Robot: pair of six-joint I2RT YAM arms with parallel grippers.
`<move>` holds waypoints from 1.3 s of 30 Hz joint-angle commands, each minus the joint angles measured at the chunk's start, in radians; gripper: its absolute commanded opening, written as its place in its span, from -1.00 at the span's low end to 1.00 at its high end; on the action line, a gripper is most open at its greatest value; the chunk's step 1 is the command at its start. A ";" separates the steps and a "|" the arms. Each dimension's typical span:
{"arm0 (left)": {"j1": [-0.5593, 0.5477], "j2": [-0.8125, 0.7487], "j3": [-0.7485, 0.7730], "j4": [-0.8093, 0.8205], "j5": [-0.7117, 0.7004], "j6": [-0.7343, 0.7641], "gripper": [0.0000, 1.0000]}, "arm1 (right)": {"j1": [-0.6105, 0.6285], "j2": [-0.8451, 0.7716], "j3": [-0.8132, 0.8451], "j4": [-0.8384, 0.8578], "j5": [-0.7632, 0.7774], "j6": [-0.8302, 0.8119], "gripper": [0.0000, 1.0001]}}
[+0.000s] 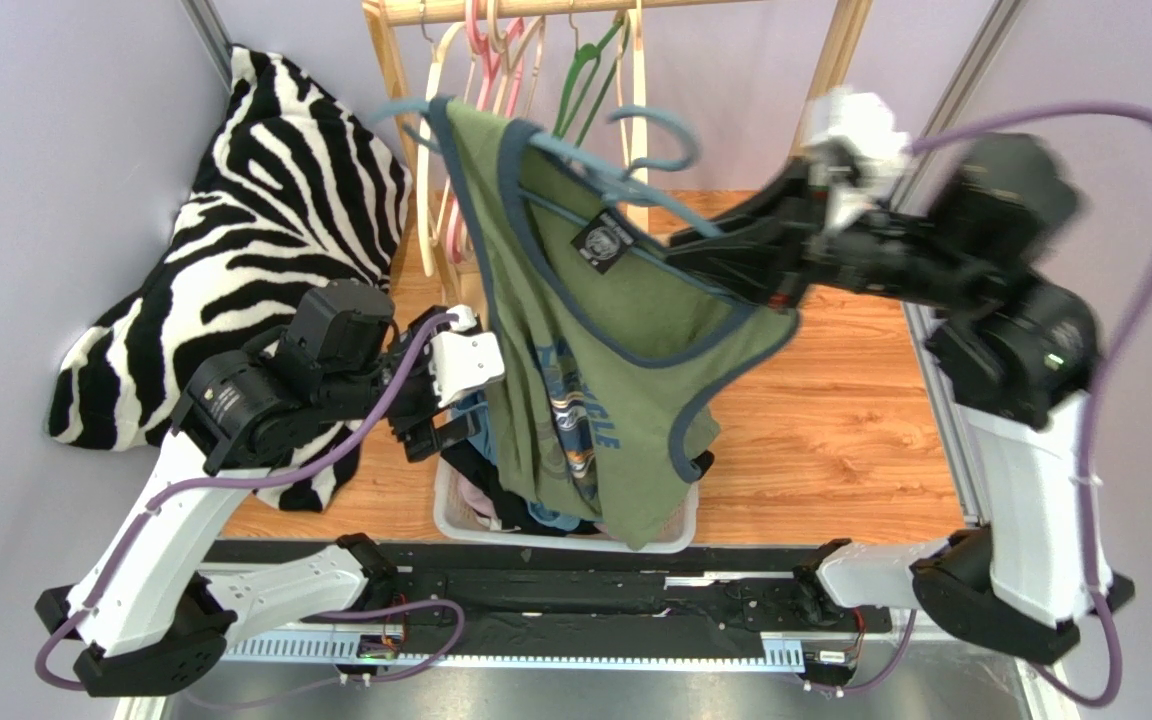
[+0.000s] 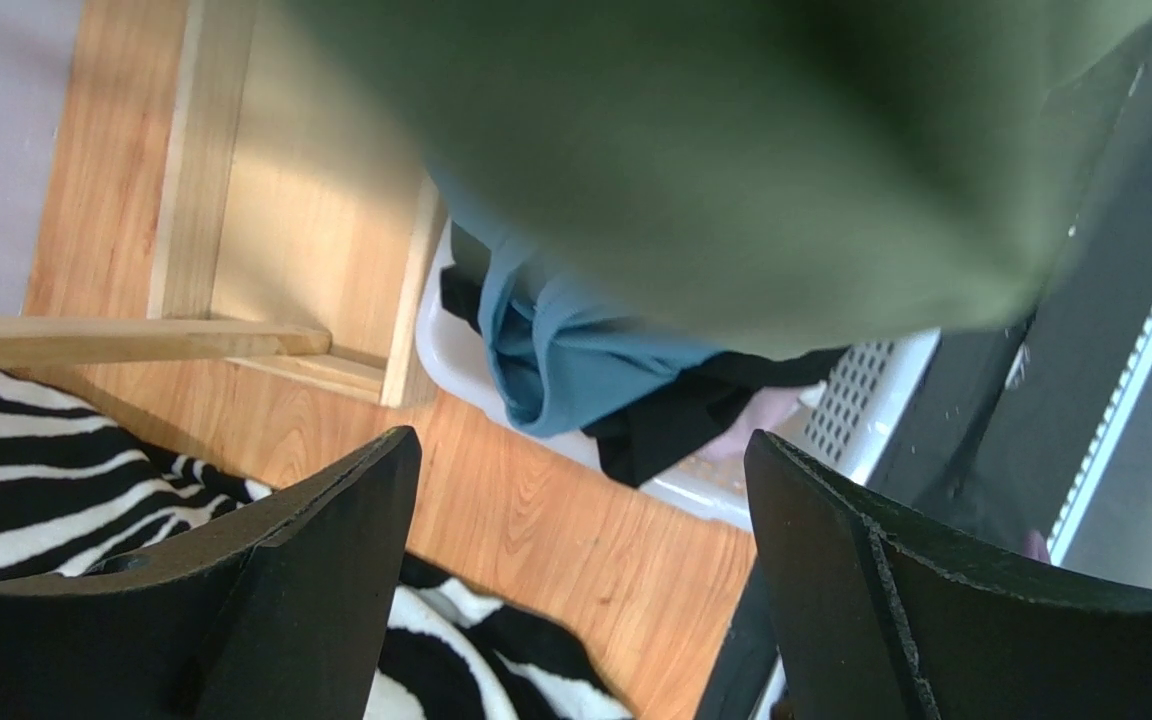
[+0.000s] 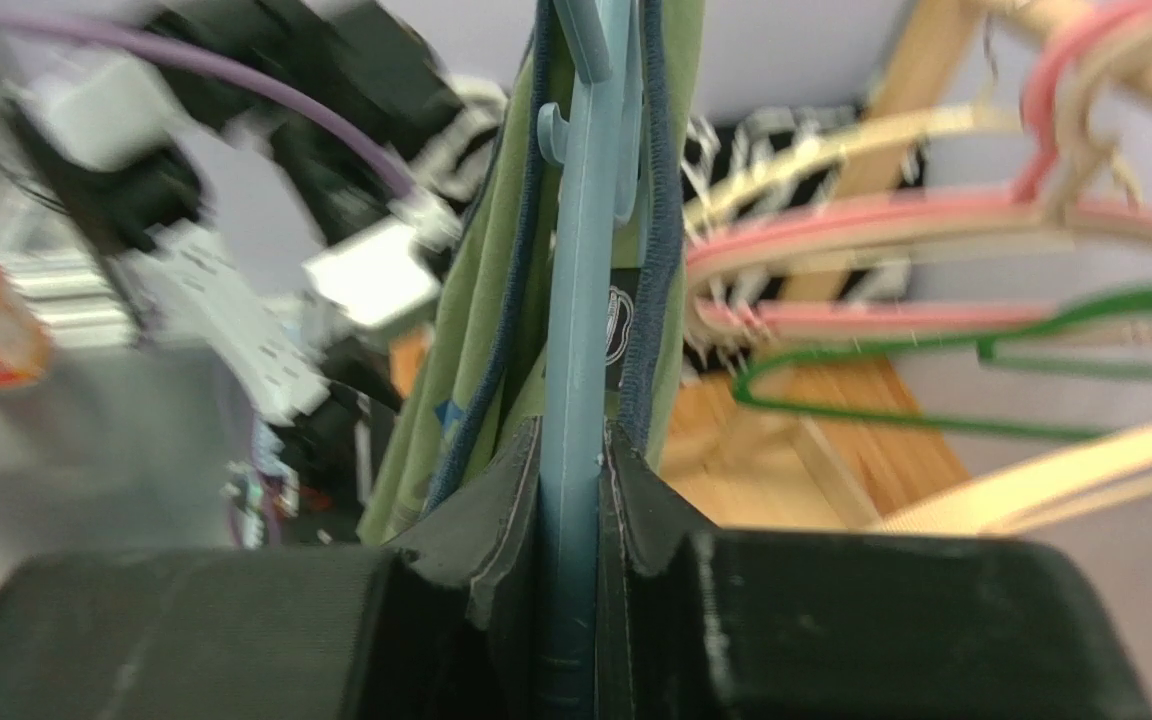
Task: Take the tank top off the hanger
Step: Pick up the hanger from the clothesline.
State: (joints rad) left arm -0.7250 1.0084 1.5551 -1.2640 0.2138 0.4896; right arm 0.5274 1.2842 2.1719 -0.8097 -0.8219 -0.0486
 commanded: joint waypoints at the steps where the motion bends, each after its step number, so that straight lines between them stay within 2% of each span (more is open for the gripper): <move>1: 0.003 -0.077 -0.018 -0.092 0.024 0.067 0.78 | 0.092 0.037 -0.093 -0.250 0.378 -0.300 -1.00; 7: 0.004 -0.212 -0.101 -0.115 0.004 0.037 0.87 | 0.095 -0.026 -0.233 -0.166 0.376 -0.290 -1.00; 11: 0.010 -0.232 -0.089 -0.107 -0.034 0.021 0.87 | 0.131 -0.063 -0.320 -0.149 0.348 -0.339 -1.00; 19: 0.009 -0.128 0.160 0.031 -0.048 0.058 0.86 | 0.247 -0.091 -0.374 -0.239 0.359 -0.473 -1.00; 24: 0.009 -0.074 0.307 0.066 0.073 0.110 0.89 | 0.289 -0.063 -0.359 -0.264 0.337 -0.465 -1.00; 26: 0.009 -0.094 0.281 0.096 0.182 0.132 0.98 | 0.305 -0.059 -0.366 -0.246 0.330 -0.461 -1.00; 28: 0.009 -0.142 0.188 0.132 0.257 0.179 0.98 | 0.339 -0.045 -0.369 -0.233 0.326 -0.458 -1.00; 33: 0.009 -0.137 0.114 0.161 0.266 0.176 0.98 | 0.411 -0.020 -0.366 -0.209 0.351 -0.453 -1.00; 39: 0.009 -0.128 0.125 0.180 0.324 0.136 0.98 | 0.439 -0.010 -0.359 -0.181 0.317 -0.433 -1.00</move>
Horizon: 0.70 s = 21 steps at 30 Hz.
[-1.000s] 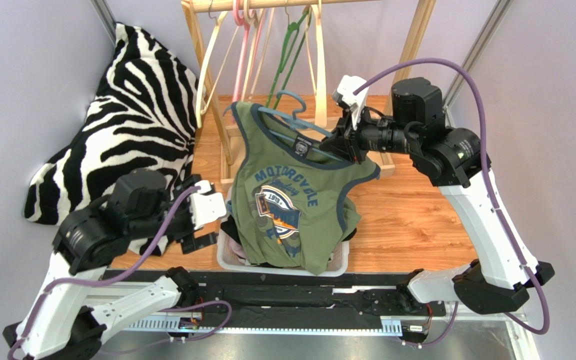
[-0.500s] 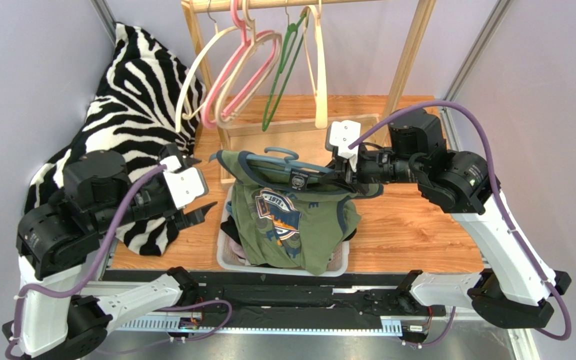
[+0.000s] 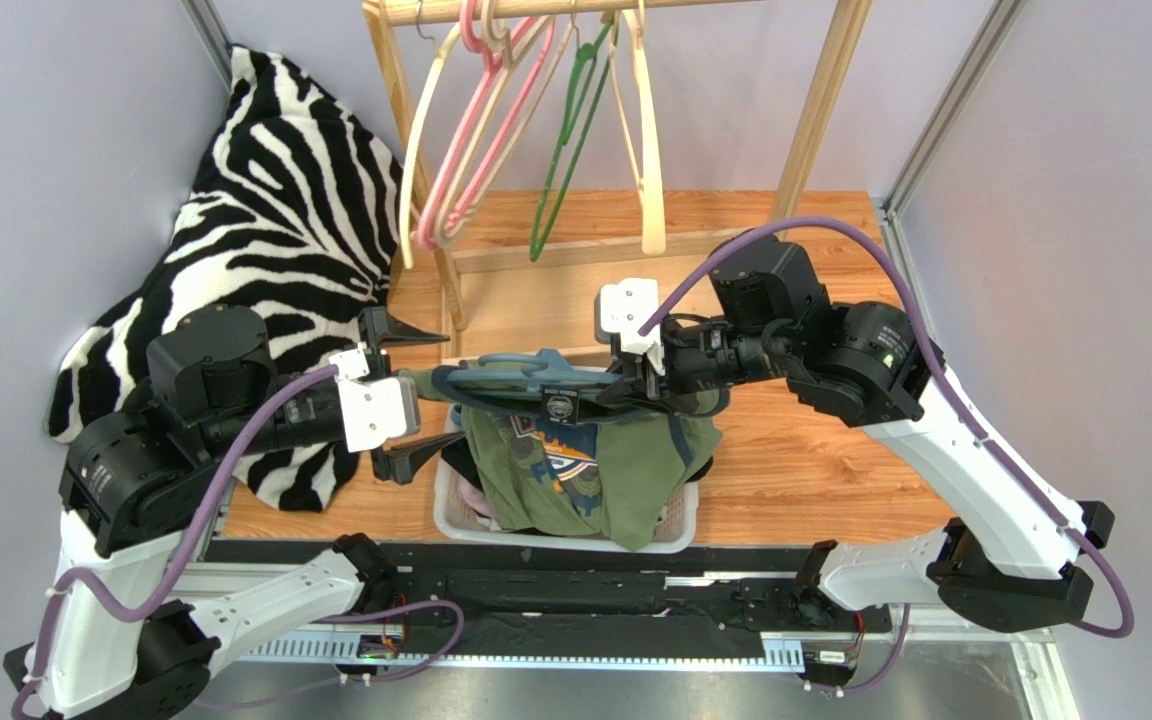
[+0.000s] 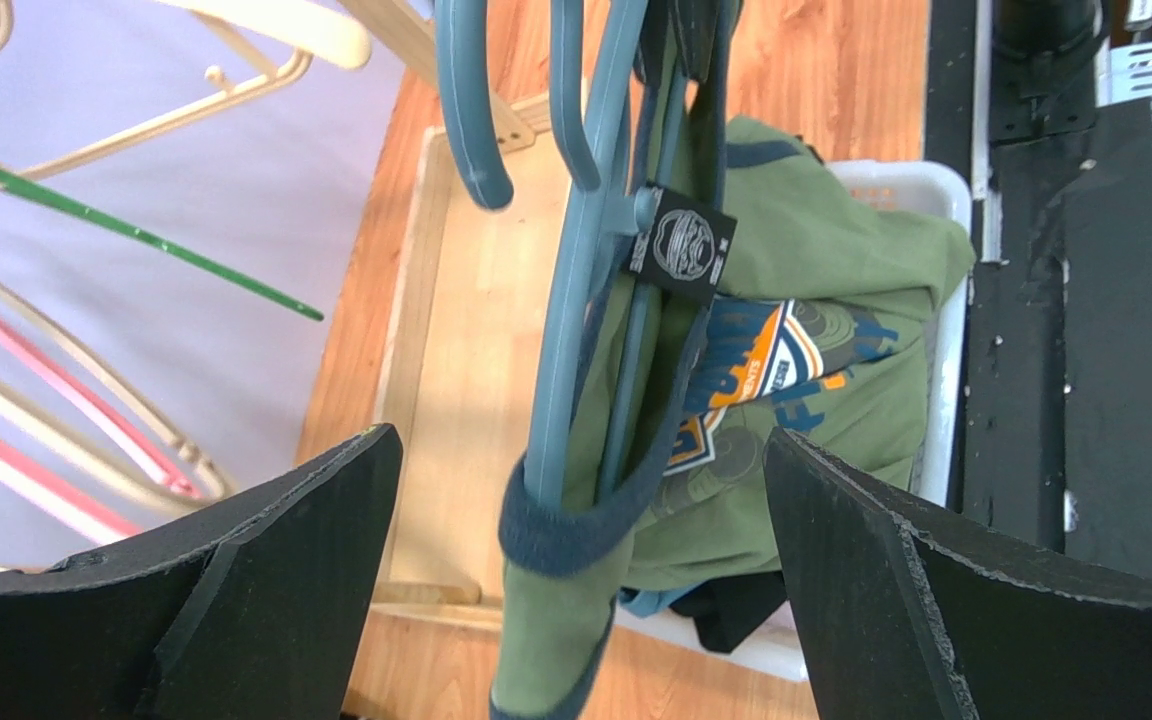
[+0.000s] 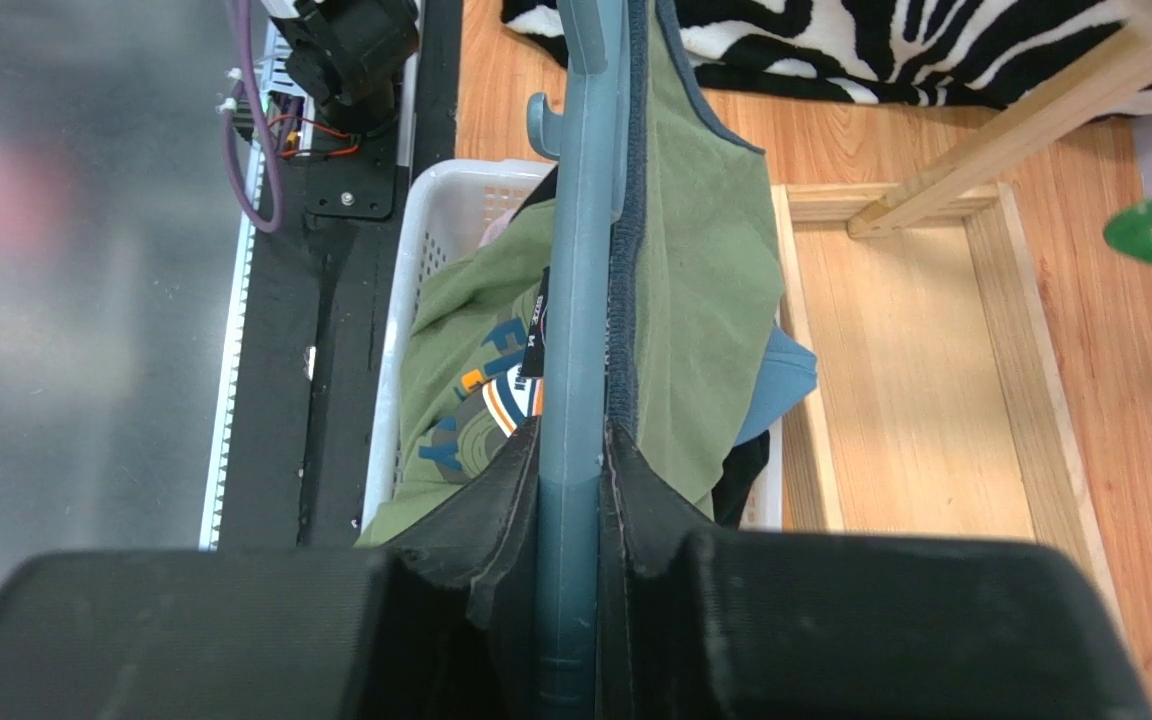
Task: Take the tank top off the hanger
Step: Pick up the hanger from the clothesline, then remove the tank top from the hanger.
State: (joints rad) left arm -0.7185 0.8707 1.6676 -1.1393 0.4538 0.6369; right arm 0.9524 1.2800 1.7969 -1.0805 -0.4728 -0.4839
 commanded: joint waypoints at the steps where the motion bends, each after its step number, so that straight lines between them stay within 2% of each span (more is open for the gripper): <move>1: 0.002 0.013 0.011 0.047 0.104 -0.014 0.97 | 0.017 -0.001 0.018 0.096 -0.041 0.007 -1.00; 7: 0.001 0.030 -0.005 0.006 0.134 -0.009 0.70 | 0.039 0.021 0.038 0.102 -0.055 0.008 -1.00; 10: 0.002 0.040 -0.002 0.003 0.163 -0.026 0.37 | 0.052 0.035 0.038 0.103 -0.050 0.007 -1.00; 11: 0.002 0.048 0.001 0.001 0.166 -0.029 0.10 | 0.054 0.039 0.039 0.105 -0.047 0.005 -1.00; 13: 0.002 0.054 0.000 -0.007 0.168 -0.026 -0.05 | 0.054 0.044 0.045 0.111 -0.044 0.002 -1.00; 21: 0.004 0.057 -0.045 -0.027 0.135 0.015 0.03 | 0.057 0.039 0.076 0.097 -0.058 -0.012 -1.00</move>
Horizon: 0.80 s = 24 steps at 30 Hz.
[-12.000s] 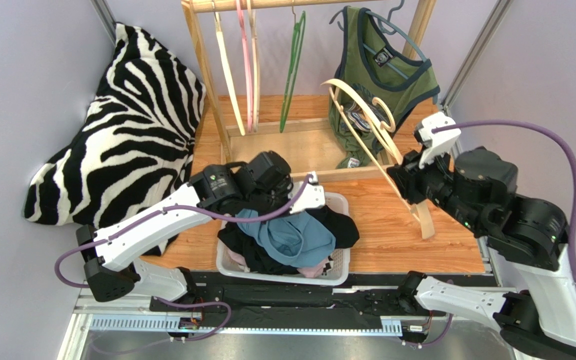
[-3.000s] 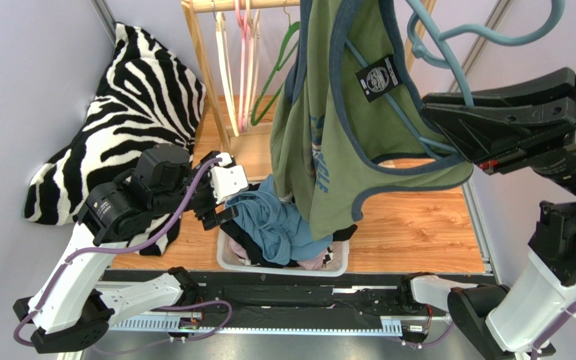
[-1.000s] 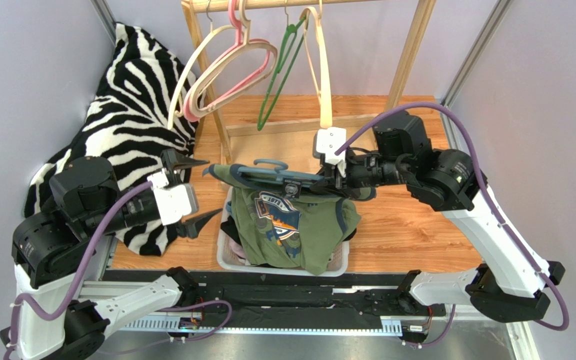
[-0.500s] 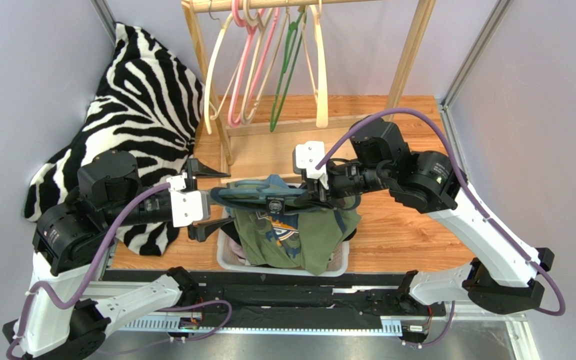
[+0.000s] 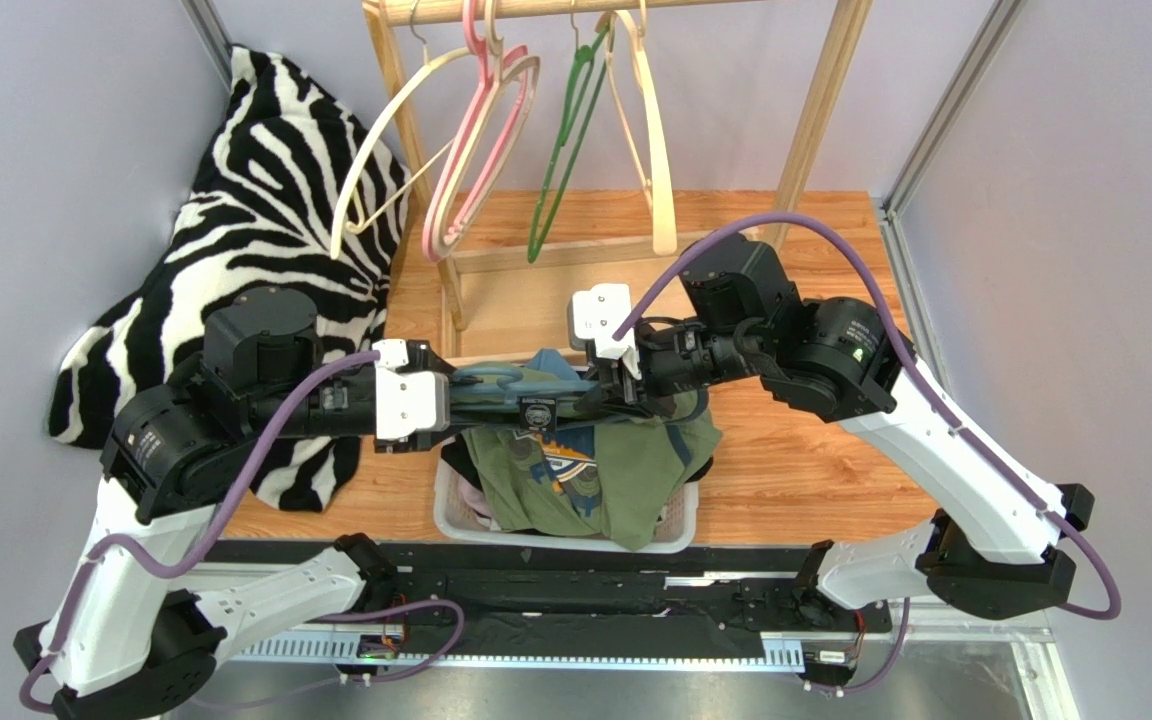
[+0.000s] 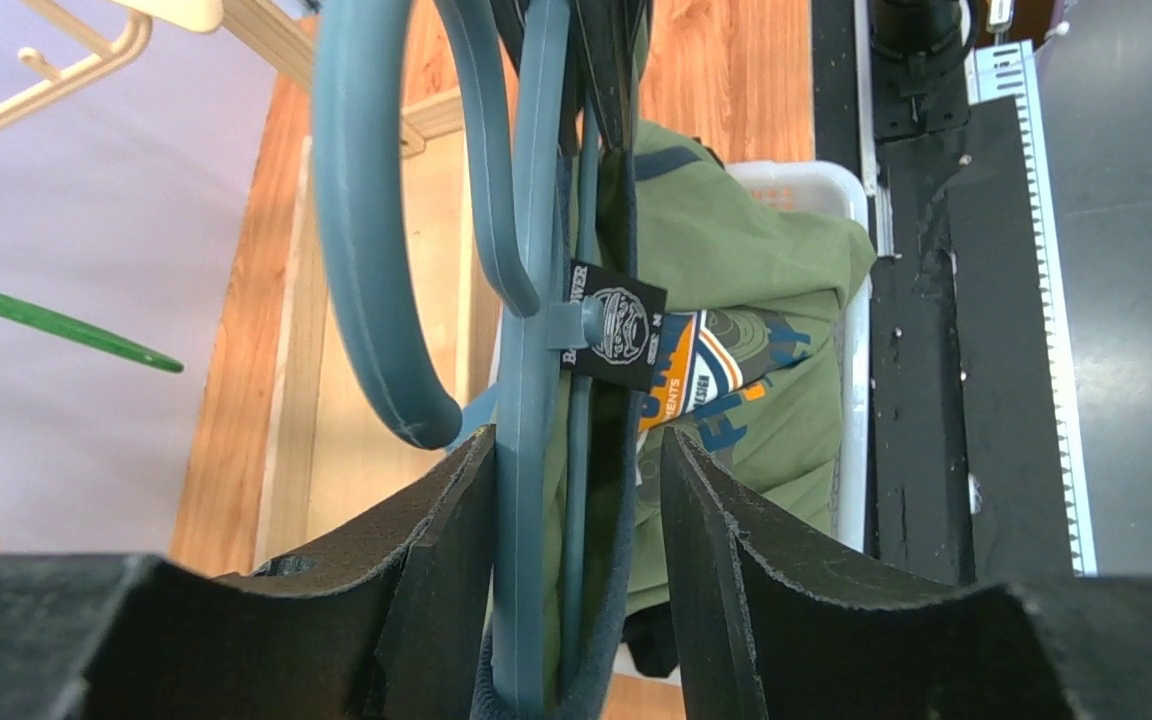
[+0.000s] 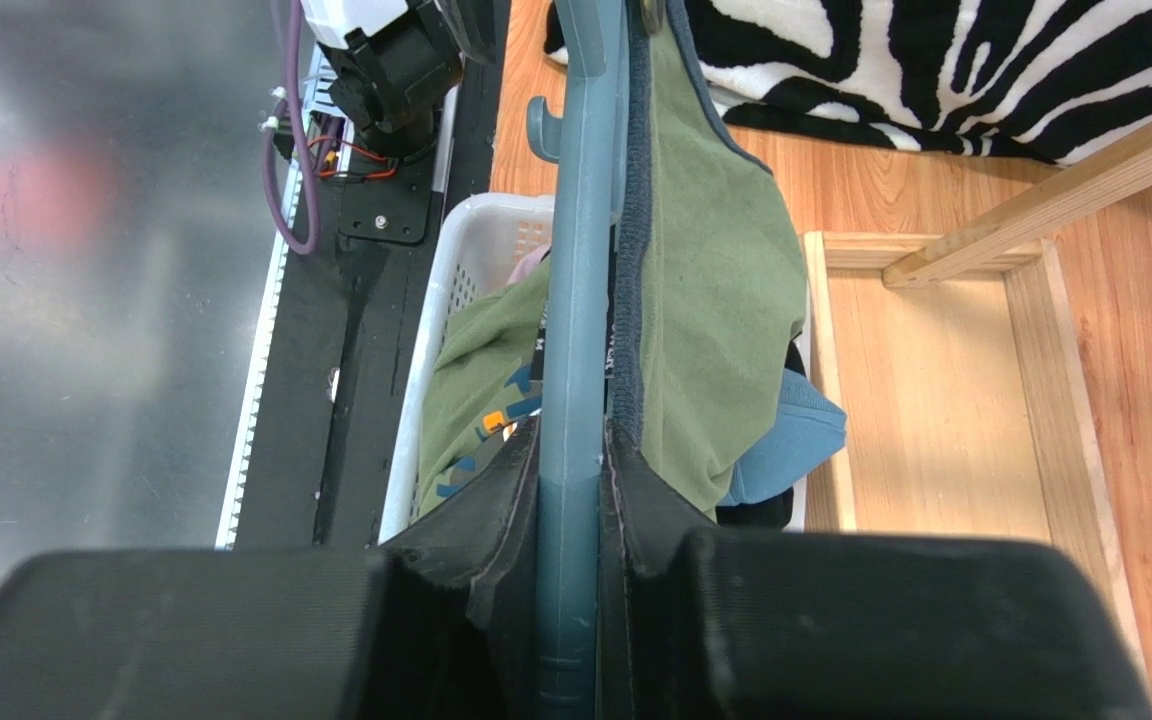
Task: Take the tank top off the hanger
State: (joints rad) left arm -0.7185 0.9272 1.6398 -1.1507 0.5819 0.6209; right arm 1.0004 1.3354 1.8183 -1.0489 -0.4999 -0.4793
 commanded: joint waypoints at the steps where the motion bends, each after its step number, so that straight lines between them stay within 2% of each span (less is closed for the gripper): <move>1: 0.004 0.001 -0.020 -0.015 0.003 0.036 0.03 | 0.009 -0.019 0.053 0.066 -0.032 -0.016 -1.00; 3: 0.004 0.007 -0.018 -0.012 0.004 0.039 -0.09 | 0.009 -0.019 0.050 0.066 -0.042 -0.015 -1.00; 4: 0.004 0.012 -0.014 -0.011 0.004 0.036 -0.20 | 0.009 -0.018 0.049 0.064 -0.045 -0.015 -1.00; 5: 0.007 0.018 -0.002 -0.009 0.006 0.034 -0.47 | 0.009 -0.015 0.046 0.064 -0.046 -0.013 -1.00; 8: 0.010 0.036 0.034 -0.006 0.010 0.027 -0.87 | 0.009 -0.016 0.024 0.088 -0.029 0.002 -1.00; 11: 0.016 0.042 0.046 0.002 0.012 0.019 -1.00 | 0.009 -0.039 -0.025 0.144 -0.002 0.021 -1.00; 13: 0.021 0.042 0.045 0.006 0.012 0.017 -1.00 | 0.009 -0.062 -0.069 0.205 0.029 0.030 -1.00; 15: 0.027 0.042 0.037 0.012 0.007 0.014 -1.00 | 0.010 -0.102 -0.105 0.286 0.089 0.048 -0.67; 16: 0.033 0.041 0.035 0.026 0.004 0.005 -1.00 | 0.009 -0.117 -0.135 0.315 0.116 0.060 -0.42; 17: 0.036 0.039 0.031 0.035 -0.001 -0.001 -1.00 | 0.009 -0.131 -0.149 0.343 0.180 0.074 -0.06; 19: 0.047 0.038 0.029 0.061 -0.030 -0.024 -1.00 | 0.009 -0.177 -0.174 0.409 0.253 0.088 0.19; 20: 0.051 0.033 0.034 0.066 -0.036 -0.026 -1.00 | 0.009 -0.195 -0.180 0.426 0.338 0.093 0.38; 22: 0.063 0.029 0.037 0.082 -0.051 -0.036 -1.00 | 0.009 -0.258 -0.197 0.469 0.427 0.125 0.46; 24: 0.074 0.021 0.041 0.089 -0.057 -0.041 -1.00 | 0.009 -0.315 -0.263 0.527 0.504 0.160 0.69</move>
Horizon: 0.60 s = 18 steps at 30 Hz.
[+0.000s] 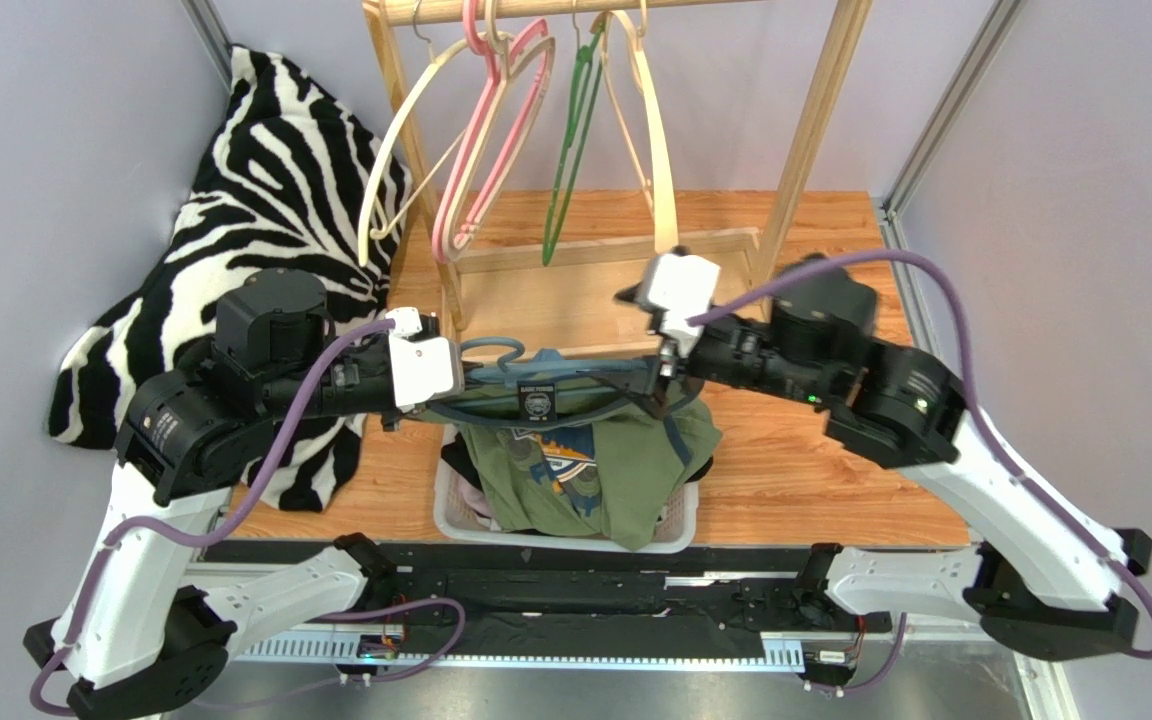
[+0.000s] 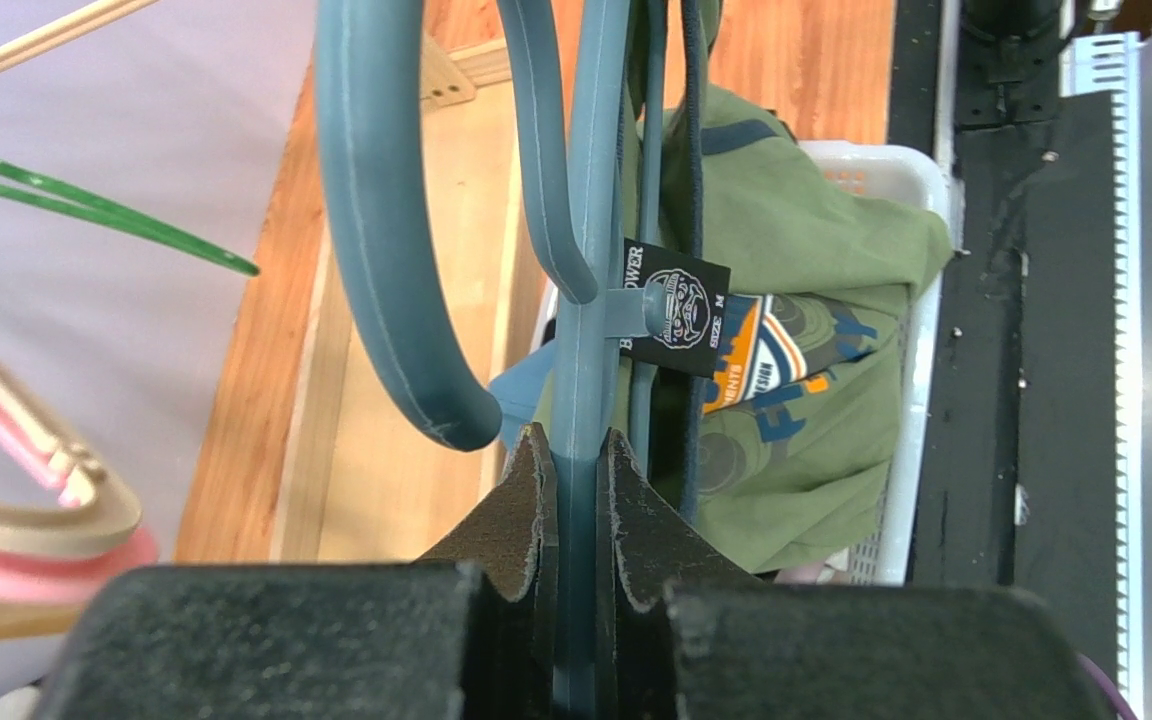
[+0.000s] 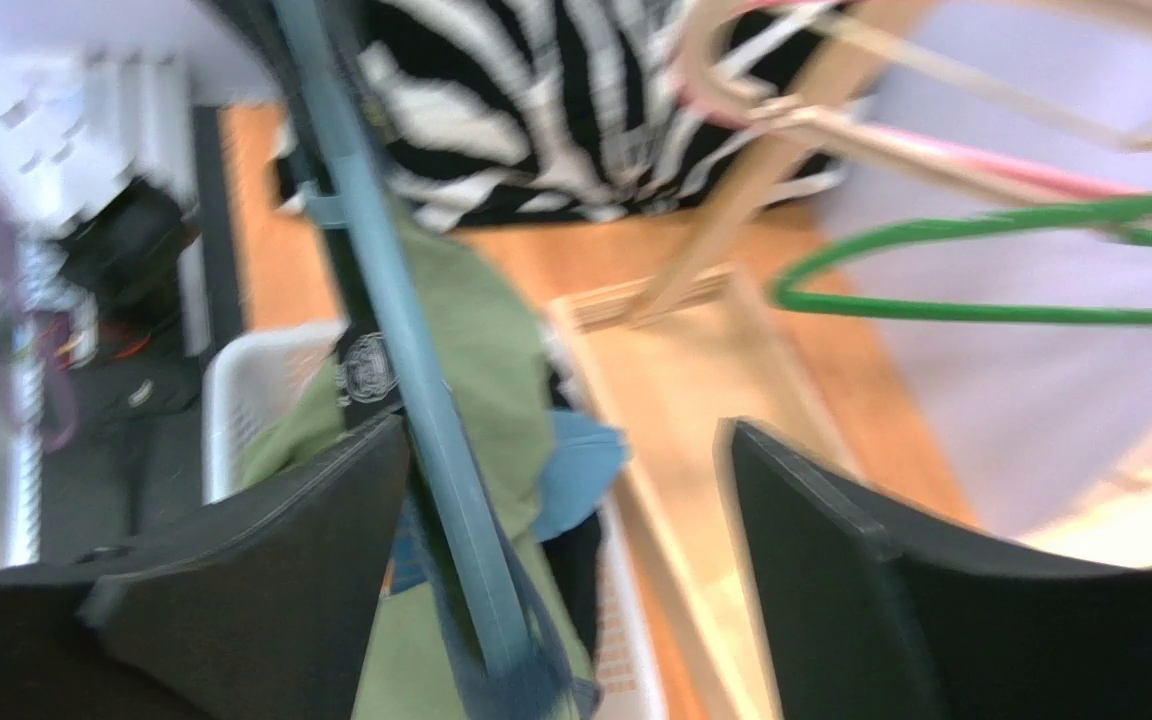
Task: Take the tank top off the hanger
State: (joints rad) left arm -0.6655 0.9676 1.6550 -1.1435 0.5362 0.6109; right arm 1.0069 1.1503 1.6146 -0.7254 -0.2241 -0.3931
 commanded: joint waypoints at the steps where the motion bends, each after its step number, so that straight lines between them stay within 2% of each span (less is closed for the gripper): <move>1: 0.024 -0.021 0.026 0.082 -0.013 -0.034 -1.00 | 0.002 -0.202 -0.090 0.224 0.276 0.083 0.81; 5: 0.043 -0.033 0.022 0.083 -0.010 -0.037 -1.00 | 0.002 -0.346 -0.275 0.247 0.377 0.148 0.96; 11: 0.056 -0.036 0.034 0.084 0.013 -0.049 -1.00 | 0.004 -0.507 -0.499 0.277 0.388 0.336 0.97; 14: 0.064 -0.032 0.043 0.083 0.025 -0.056 -1.00 | 0.002 -0.534 -0.602 0.328 0.364 0.387 0.94; 18: 0.075 -0.030 0.051 0.087 0.042 -0.068 -1.00 | 0.001 -0.502 -0.648 0.408 0.332 0.434 0.82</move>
State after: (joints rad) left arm -0.6022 0.9386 1.6638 -1.1164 0.5339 0.5705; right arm 1.0069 0.6262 0.9833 -0.4484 0.1211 -0.0544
